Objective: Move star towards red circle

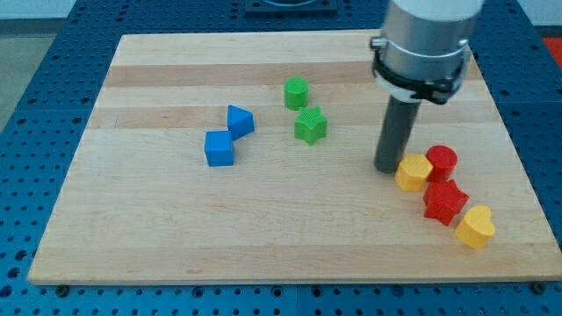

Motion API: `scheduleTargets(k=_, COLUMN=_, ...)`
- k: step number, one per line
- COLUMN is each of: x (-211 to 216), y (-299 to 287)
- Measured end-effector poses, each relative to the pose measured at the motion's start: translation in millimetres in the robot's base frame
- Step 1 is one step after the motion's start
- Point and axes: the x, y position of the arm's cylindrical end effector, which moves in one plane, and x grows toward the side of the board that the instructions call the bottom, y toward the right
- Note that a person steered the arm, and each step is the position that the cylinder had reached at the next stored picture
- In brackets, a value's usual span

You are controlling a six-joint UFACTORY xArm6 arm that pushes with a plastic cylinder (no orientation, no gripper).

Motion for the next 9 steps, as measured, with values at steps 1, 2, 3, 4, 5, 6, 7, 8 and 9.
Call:
scheduleTargets(k=1, x=0, y=27)
scheduleTargets(k=2, x=10, y=31)
scheduleTargets(k=3, x=19, y=36)
scheduleTargets(k=4, x=9, y=36)
scheduleTargets(k=5, x=-26, y=31)
scheduleTargets(k=6, x=-37, y=44)
scheduleTargets(k=7, x=-37, y=64)
scheduleTargets(k=8, x=-35, y=68)
scheduleTargets(k=9, x=-22, y=68)
